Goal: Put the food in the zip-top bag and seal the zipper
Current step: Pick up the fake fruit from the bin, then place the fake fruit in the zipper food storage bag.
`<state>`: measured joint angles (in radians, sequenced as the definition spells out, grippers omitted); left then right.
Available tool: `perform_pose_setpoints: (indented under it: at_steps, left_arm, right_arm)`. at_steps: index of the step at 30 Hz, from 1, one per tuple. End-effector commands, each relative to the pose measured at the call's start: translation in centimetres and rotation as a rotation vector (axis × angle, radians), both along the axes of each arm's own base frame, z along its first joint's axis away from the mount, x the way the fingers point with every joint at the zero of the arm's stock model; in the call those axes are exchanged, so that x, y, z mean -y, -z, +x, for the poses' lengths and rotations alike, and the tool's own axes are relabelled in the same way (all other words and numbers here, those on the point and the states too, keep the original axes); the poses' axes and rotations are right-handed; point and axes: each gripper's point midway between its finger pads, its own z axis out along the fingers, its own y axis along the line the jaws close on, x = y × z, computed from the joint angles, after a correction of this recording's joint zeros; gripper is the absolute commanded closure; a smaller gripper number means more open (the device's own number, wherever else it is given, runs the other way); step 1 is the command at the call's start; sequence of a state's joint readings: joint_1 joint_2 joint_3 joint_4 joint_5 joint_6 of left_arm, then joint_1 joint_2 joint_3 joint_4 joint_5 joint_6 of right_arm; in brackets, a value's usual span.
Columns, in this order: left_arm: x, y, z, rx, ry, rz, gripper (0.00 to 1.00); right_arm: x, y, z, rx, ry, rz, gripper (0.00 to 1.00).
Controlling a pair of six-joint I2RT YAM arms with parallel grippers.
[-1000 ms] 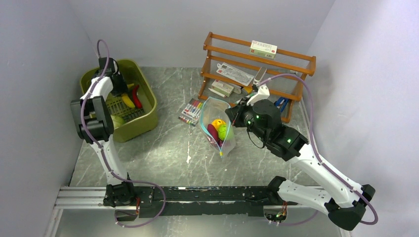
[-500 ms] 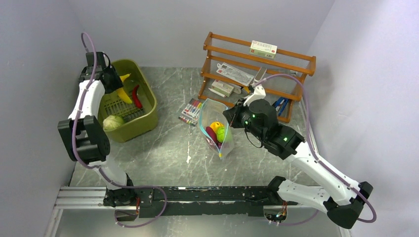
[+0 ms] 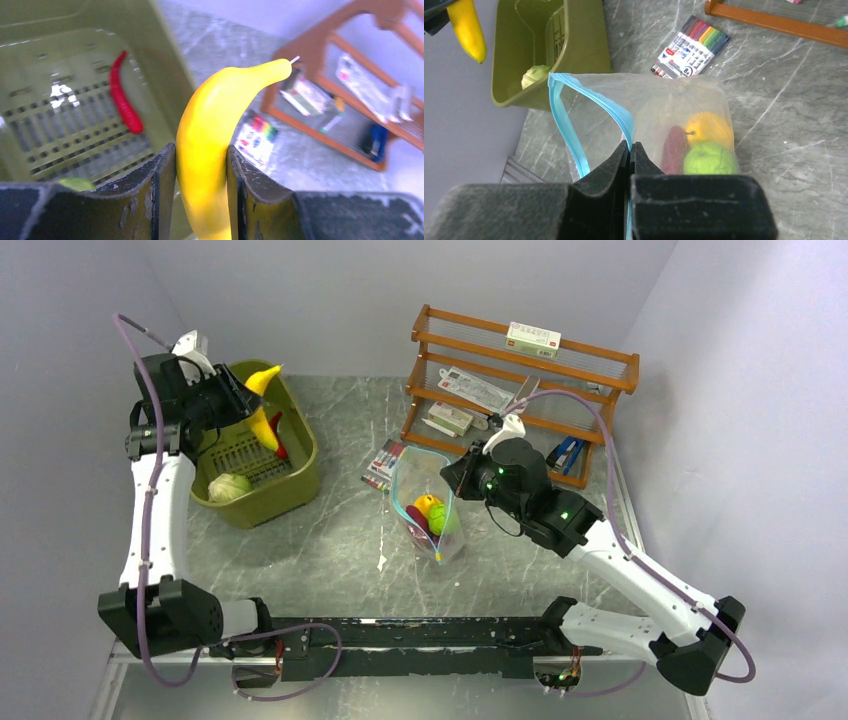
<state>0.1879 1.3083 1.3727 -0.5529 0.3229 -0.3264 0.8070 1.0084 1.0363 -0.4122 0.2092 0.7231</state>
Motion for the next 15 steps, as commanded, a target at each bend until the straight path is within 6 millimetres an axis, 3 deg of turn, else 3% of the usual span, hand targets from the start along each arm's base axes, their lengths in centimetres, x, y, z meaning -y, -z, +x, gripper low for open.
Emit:
perform_pose_setpoints:
  at_steps: [1,3,5,15]
  left_arm:
    - [6.0,-3.3,-2.1,0.116,0.281,-0.198,0.76]
    - [8.1,-4.7,-3.6,0.171,0.384,-0.267,0.75]
    - [9.6,-4.8,-4.8,0.169,0.449,-0.315,0.75]
    - [18.6,-3.8,-9.1,0.071,0.750,-0.387,0.75]
  right_arm:
    - [-0.8,-2.1,0.3,0.016,0.005,0.081,1.00]
    - [0.2,-1.9,0.6,-0.019,0.078,0.079,1.00]
    - [0.6,-2.0,0.9,-0.021,0.108,0.065,1.00]
    - [0.5,-1.6,1.5,-0.017,0.123,0.041,1.00]
